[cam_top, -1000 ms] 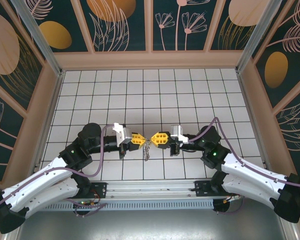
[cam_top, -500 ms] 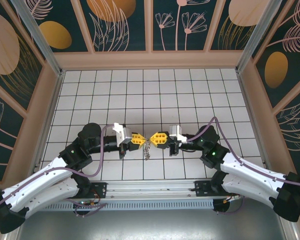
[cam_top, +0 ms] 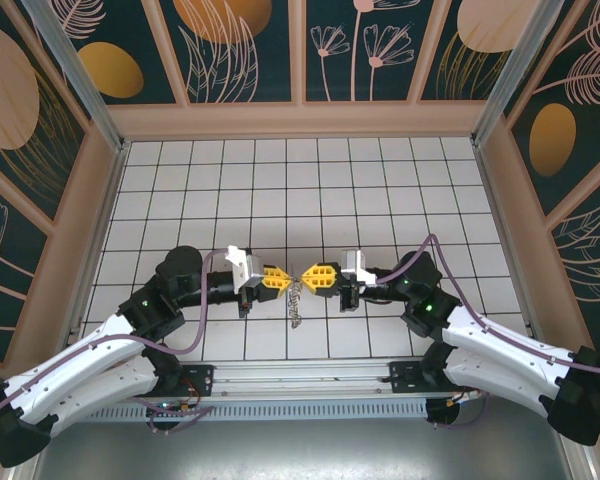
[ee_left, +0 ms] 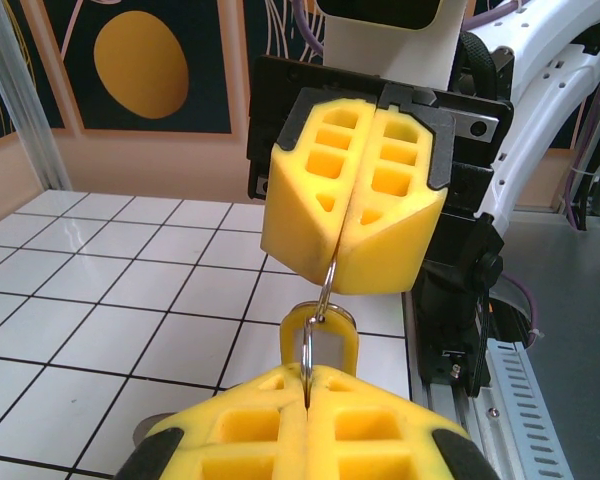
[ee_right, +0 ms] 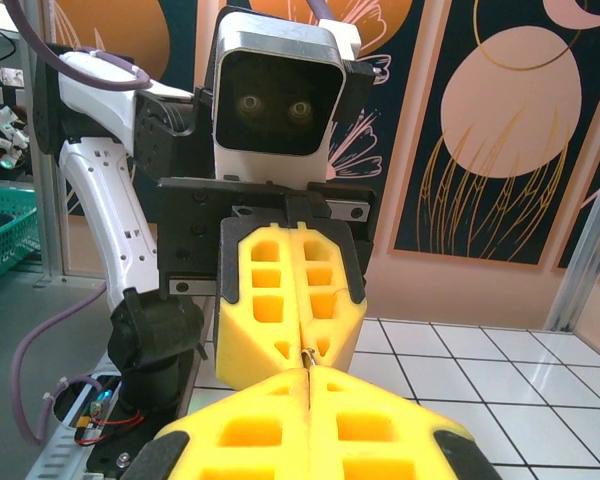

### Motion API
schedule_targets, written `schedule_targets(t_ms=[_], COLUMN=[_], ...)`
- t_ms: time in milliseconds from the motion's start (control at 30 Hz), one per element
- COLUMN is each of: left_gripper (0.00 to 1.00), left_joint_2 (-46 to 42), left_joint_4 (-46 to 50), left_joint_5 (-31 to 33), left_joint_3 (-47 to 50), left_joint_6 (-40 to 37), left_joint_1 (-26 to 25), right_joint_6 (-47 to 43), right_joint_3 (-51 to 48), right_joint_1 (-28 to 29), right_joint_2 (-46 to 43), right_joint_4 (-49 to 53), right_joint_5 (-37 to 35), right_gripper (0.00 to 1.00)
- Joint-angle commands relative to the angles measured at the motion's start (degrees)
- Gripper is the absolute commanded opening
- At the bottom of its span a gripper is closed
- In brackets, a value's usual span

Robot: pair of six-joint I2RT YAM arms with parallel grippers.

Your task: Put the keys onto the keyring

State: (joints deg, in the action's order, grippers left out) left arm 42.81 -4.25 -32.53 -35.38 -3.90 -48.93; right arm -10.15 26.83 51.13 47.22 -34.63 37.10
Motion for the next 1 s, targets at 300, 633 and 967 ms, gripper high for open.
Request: schedule_targets(t_ms=[300, 633, 967], left_gripper=[0.0, 0.0, 0.0], left_joint_2=[-0.58, -0.59, -0.61], left_joint_4=[-2.34, -2.31, -2.34], left_joint_5=[-0.8, -0.71, -0.81], left_joint_3=[-1.54, -1.54, -1.54], left_joint_6=[-0.93, -0.92, -0.93], left_joint_1=[-0.2, -0.2, -0.2], right_joint_6=[0.88, 1.09, 1.36], right_joint_3=[-0.47, -0.37, -0.46], right_joint_1=[-0.59, -0.59, -0.6], right_joint_2=[-0.14, 0.15, 1.0], right_joint_4=[-3.4, -2.85, -3.54], right_joint_5=[0.02, 2.1, 2.01], right_gripper=[0.0, 0.0, 0.0])
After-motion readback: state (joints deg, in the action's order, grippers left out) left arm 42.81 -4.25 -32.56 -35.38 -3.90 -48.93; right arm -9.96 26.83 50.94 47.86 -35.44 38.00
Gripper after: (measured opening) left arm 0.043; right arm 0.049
